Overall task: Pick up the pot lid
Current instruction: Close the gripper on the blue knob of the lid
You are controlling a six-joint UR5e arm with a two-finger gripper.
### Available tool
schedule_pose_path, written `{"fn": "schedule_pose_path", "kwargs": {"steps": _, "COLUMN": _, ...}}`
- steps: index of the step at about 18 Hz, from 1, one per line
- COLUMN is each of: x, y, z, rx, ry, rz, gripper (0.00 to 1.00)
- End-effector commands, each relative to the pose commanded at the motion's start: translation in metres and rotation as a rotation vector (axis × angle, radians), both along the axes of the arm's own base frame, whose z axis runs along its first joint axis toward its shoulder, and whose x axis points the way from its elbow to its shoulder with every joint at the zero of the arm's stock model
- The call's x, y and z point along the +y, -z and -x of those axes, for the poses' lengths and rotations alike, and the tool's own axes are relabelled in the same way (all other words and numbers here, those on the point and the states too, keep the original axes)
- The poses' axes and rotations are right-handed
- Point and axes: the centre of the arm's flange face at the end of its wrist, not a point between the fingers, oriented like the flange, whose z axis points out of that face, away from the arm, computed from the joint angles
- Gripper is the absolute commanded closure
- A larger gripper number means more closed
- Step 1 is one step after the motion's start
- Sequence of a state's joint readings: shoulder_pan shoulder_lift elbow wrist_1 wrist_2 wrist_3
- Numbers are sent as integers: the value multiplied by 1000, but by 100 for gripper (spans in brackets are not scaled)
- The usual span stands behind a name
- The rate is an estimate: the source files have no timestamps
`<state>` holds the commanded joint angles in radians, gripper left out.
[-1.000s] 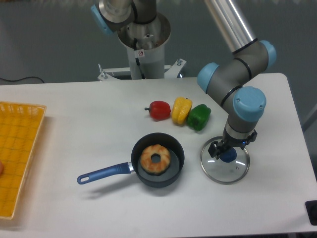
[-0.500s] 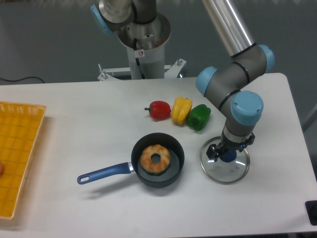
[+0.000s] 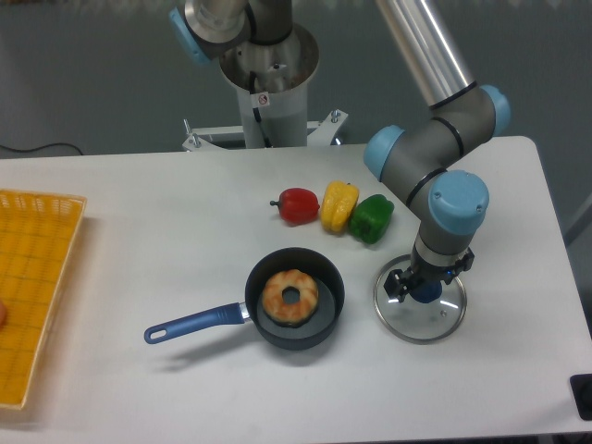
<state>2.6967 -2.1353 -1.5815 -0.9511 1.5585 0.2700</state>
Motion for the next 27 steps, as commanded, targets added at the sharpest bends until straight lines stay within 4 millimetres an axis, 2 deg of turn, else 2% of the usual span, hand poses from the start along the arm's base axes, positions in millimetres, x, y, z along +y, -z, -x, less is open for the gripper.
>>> {"fn": "schedule_pose_path", "kwargs": {"steps": 8, "x": 0, "y": 4, "z": 1, "rx": -2, "ry": 1, "rz": 3, "gripper": 15}}
{"fn": "schedule_pose_path", "kwargs": {"steps": 11, "x": -1, "y": 3, "z": 1, "rx": -2, "ry": 0, "rz": 3, "gripper": 23}}
{"fn": "schedule_pose_path", "kwargs": {"steps": 27, "x": -2, "y": 2, "z": 0, "rx": 5, "ry": 1, "rz": 18, "gripper": 41}}
